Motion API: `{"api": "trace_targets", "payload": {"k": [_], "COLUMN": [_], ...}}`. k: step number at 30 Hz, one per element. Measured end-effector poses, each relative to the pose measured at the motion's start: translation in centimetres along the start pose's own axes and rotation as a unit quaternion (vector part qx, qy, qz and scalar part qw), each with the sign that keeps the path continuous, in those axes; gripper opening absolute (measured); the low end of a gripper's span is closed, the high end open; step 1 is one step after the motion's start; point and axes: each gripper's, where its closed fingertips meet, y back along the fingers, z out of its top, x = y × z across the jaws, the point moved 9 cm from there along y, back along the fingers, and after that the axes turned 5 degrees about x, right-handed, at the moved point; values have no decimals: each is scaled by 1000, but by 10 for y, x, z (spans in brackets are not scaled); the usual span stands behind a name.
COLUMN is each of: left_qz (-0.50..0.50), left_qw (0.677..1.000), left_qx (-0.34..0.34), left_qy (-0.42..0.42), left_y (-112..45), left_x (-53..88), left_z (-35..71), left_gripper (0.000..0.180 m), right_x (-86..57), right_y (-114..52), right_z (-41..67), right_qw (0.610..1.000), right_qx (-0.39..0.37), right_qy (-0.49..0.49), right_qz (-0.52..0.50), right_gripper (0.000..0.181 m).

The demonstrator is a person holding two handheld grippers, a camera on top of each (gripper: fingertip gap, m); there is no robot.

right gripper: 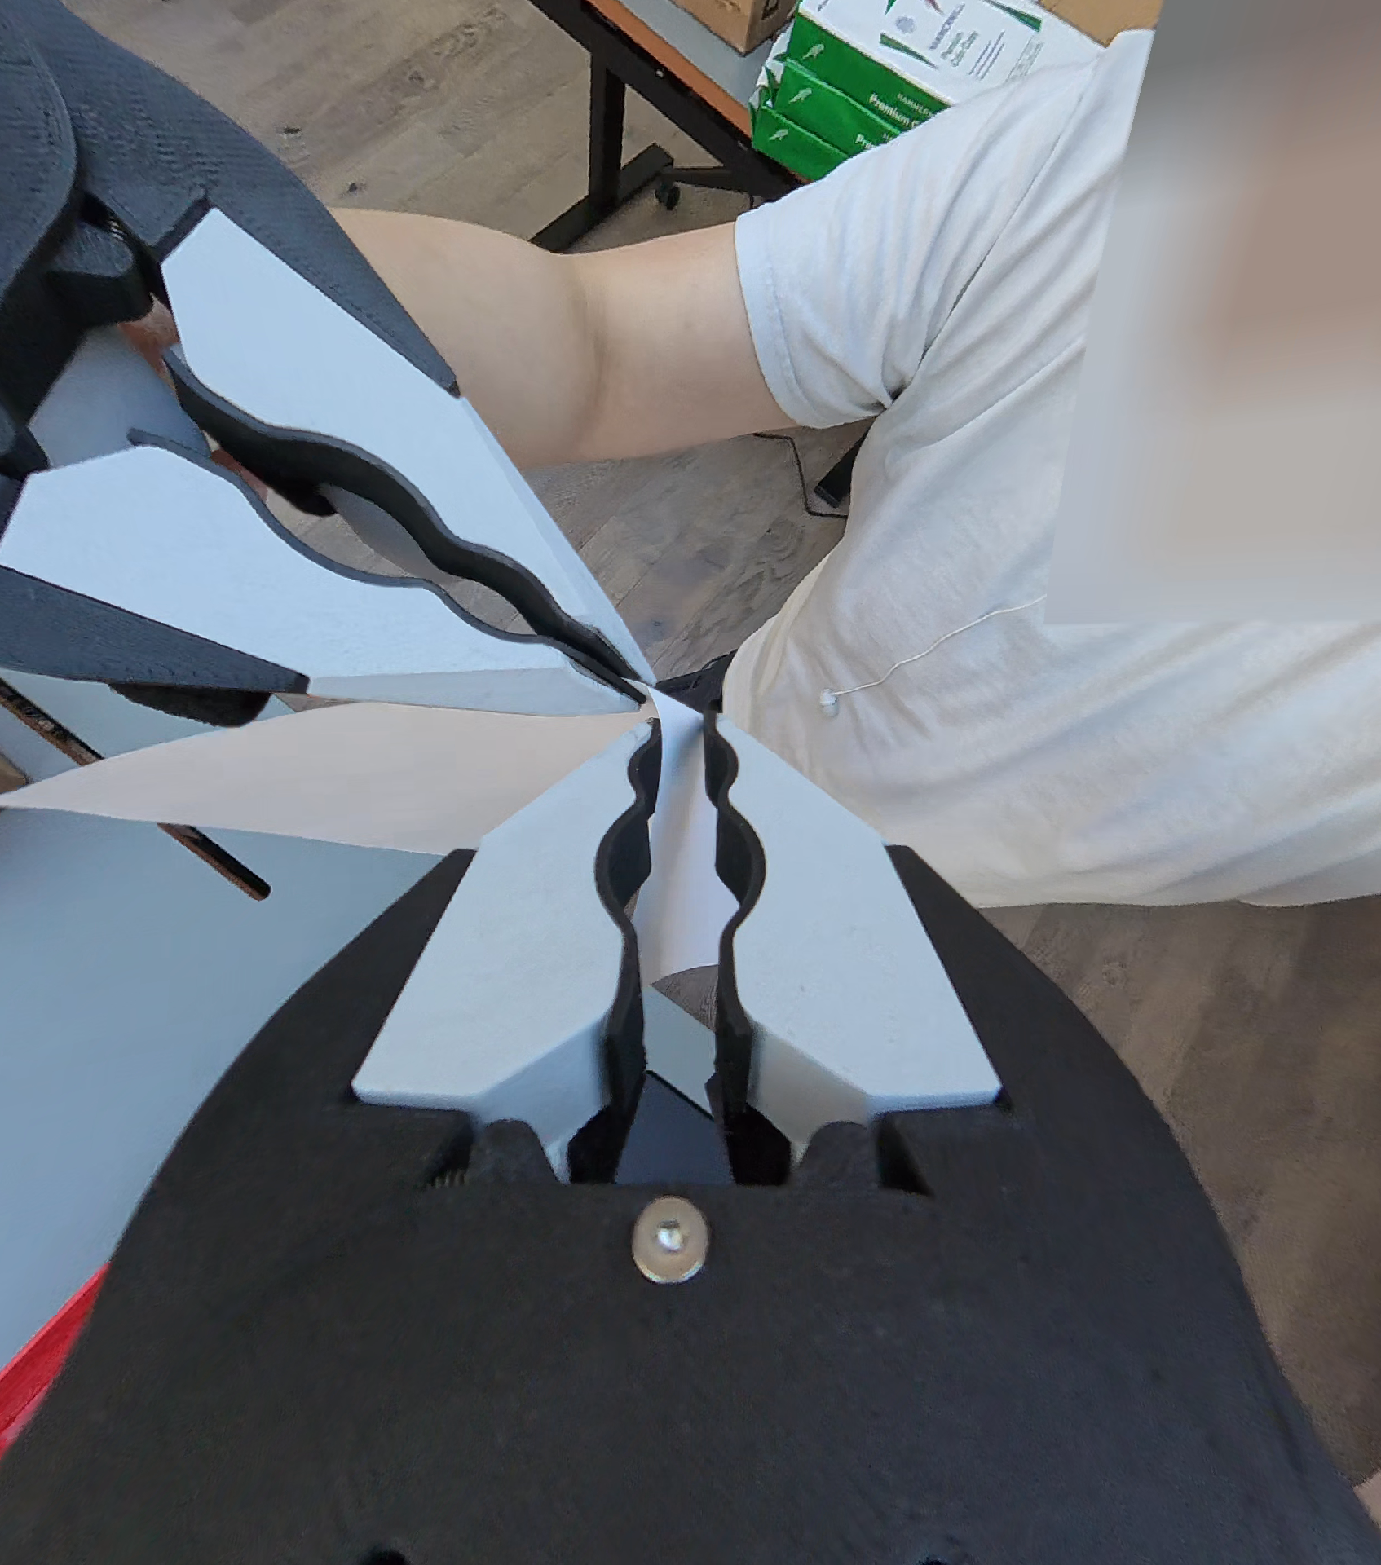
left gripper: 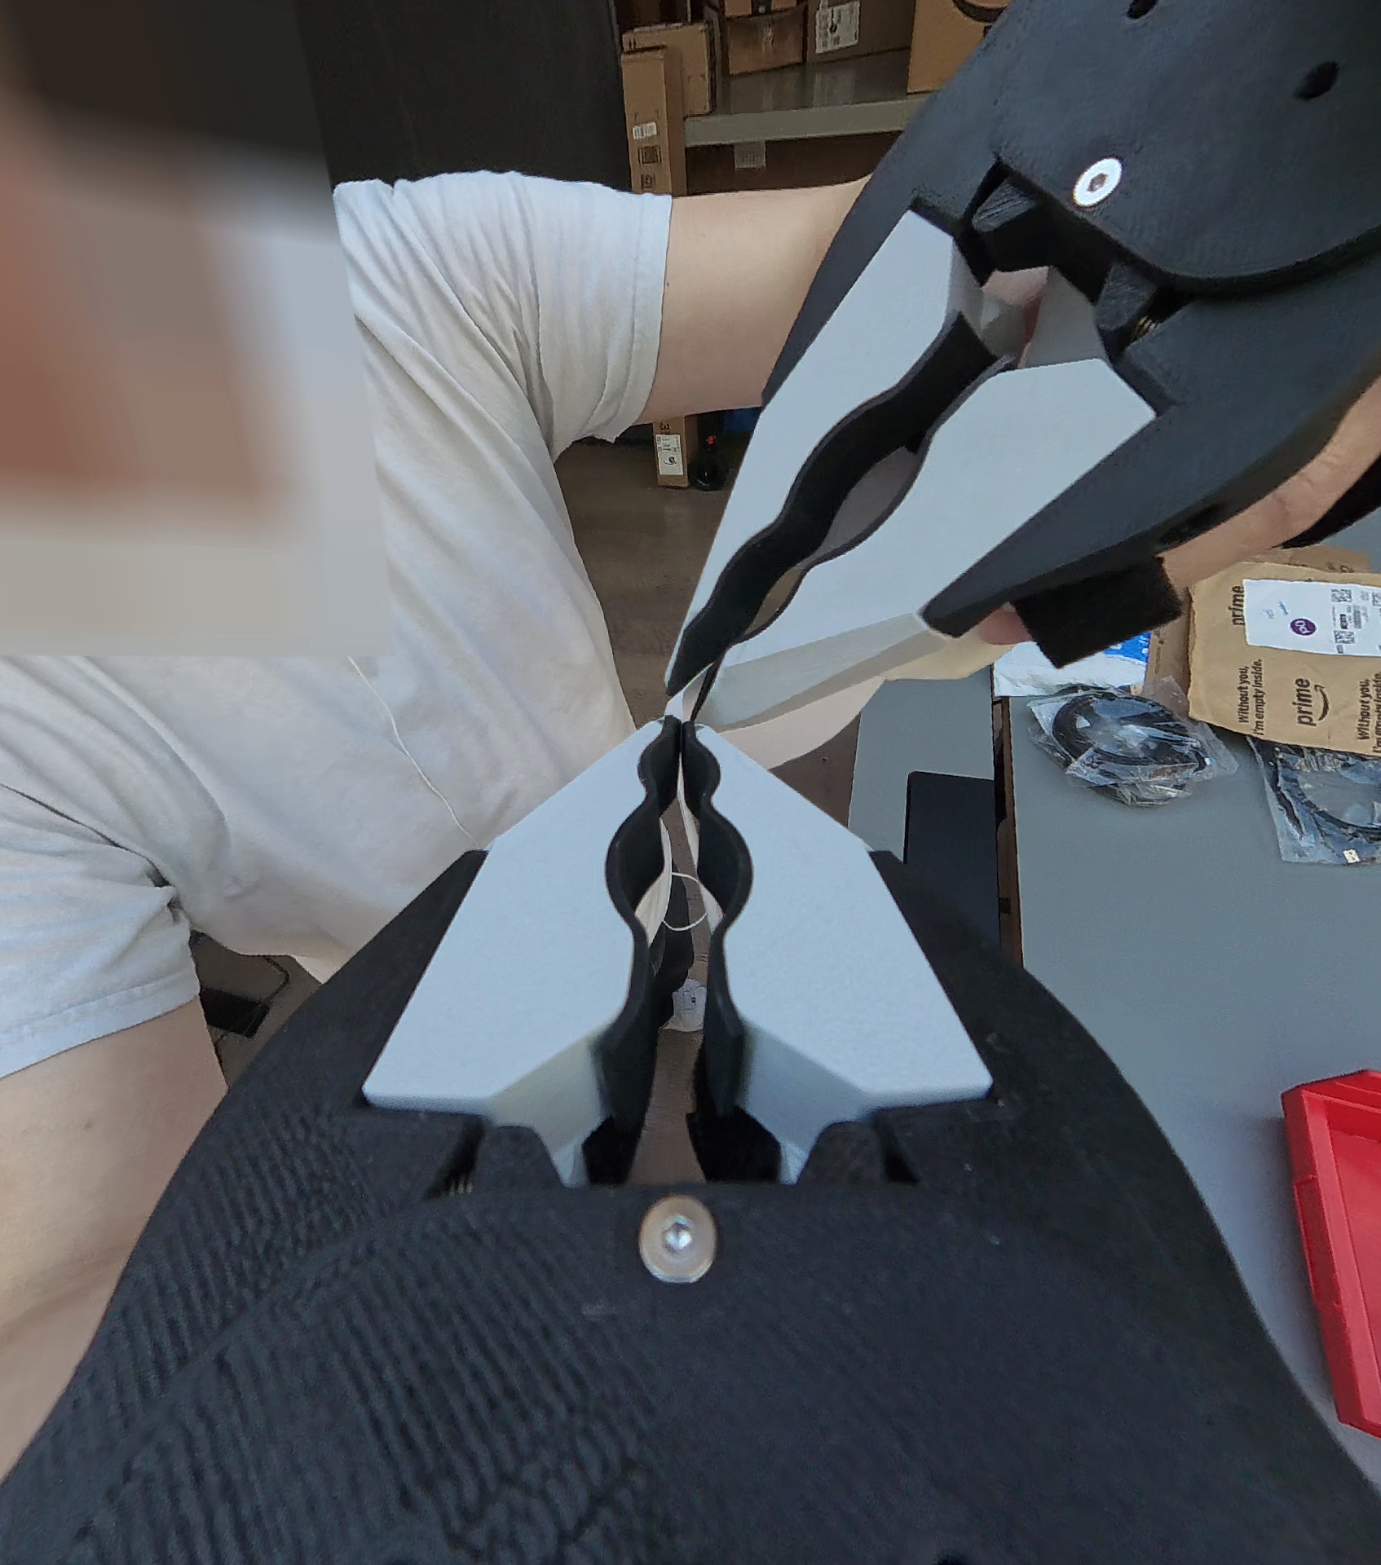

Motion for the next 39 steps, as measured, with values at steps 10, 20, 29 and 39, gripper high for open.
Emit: {"api": "trace_targets", "payload": {"k": [10, 20, 29, 39], "left_qz": [-4, -11, -11, -149], "left_qw": [1000, 999, 1000, 987], "left_qx": [24, 23, 22, -55], "left_qy": [11, 19, 5, -3], "left_y": [-5, -7, -6, -8], "left_x": [5, 5, -2, -18], "left_z": [14, 16, 14, -11], "left_gripper": [0, 0, 0, 0], "right_x": [-5, -8, -4, -45], "right_y": [7, 10, 12, 50], "right_z": [5, 9, 9, -31], "right_qw": [1000, 1000, 1000, 961], "right_qx": [-2, 8, 17, -137], "right_qy": [7, 1, 6, 54], "right_qz": [-4, -4, 10, 235], "right_gripper": [7, 0, 1, 33]}}
